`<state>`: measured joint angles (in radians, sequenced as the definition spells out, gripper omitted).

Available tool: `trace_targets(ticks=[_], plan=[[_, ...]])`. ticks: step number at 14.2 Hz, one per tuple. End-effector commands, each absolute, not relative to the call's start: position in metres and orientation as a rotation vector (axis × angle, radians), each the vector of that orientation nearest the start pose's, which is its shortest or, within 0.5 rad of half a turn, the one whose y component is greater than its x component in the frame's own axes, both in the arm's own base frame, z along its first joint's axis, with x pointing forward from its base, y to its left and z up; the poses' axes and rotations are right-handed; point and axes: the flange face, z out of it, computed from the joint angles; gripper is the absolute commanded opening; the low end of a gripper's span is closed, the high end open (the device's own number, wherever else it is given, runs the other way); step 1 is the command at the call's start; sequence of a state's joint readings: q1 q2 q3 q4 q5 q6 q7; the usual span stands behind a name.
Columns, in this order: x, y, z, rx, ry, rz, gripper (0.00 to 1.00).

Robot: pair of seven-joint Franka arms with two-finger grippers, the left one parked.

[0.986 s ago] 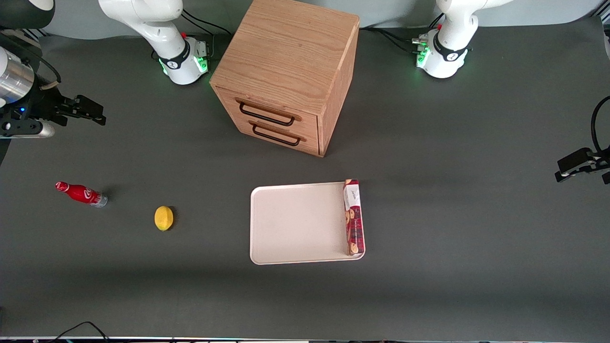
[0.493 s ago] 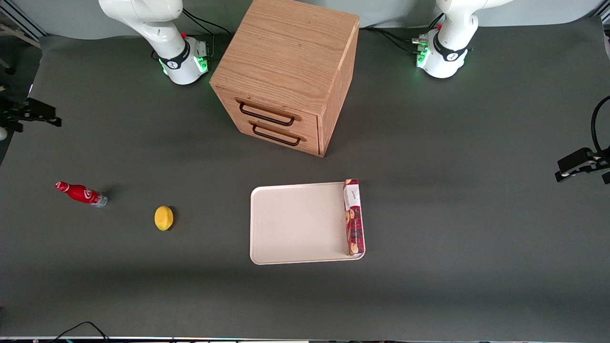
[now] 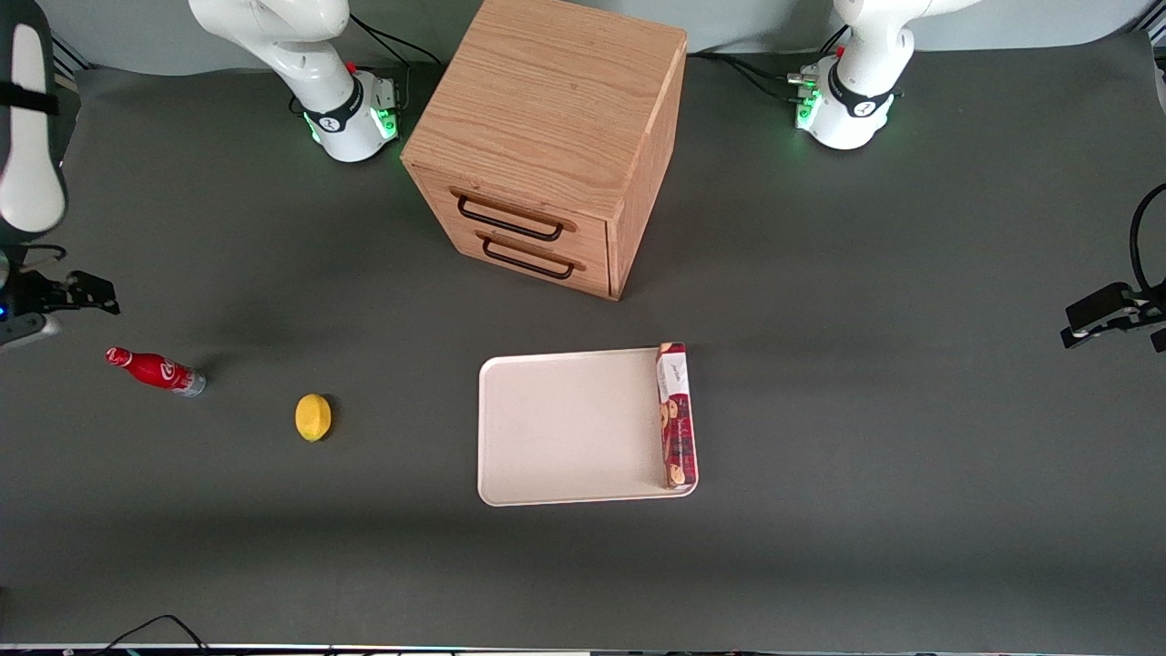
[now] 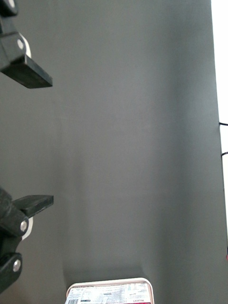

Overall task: Place coke bottle on tray
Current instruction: 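Move the open right gripper down toward the red Coca-Cola bottle, then close the right gripper around the bottle's body and lift it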

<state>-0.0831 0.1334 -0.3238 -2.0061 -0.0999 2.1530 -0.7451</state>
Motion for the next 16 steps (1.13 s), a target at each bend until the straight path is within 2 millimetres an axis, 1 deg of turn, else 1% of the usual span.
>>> trace_targets(ticks=[1, 3, 4, 6, 7, 8, 9, 11, 13, 14, 15, 16], plan=[[0.543, -0.237, 0.361, -3.195, -0.748, 0.022, 1.0], [0.547, -0.241, 0.347, -3.179, -0.77, -0.015, 1.0], [0.548, -0.241, 0.344, -3.174, -0.75, -0.031, 0.99], [0.552, -0.239, 0.339, -3.169, -0.736, -0.049, 0.93], [0.552, -0.239, 0.336, -3.169, -0.734, -0.054, 0.87], [0.552, -0.239, 0.335, -3.168, -0.739, -0.051, 0.78], [0.551, -0.241, 0.332, -3.166, -0.736, -0.039, 0.6], [0.55, -0.241, 0.329, -3.153, -0.771, -0.03, 0.31], [0.552, -0.238, 0.329, -3.151, -0.78, -0.031, 0.1], [0.553, -0.237, 0.33, -3.149, -0.785, -0.031, 0.04], [0.553, -0.236, 0.331, -3.149, -0.788, -0.033, 0.0], [0.555, -0.234, 0.335, -3.149, -0.792, -0.044, 0.0]])
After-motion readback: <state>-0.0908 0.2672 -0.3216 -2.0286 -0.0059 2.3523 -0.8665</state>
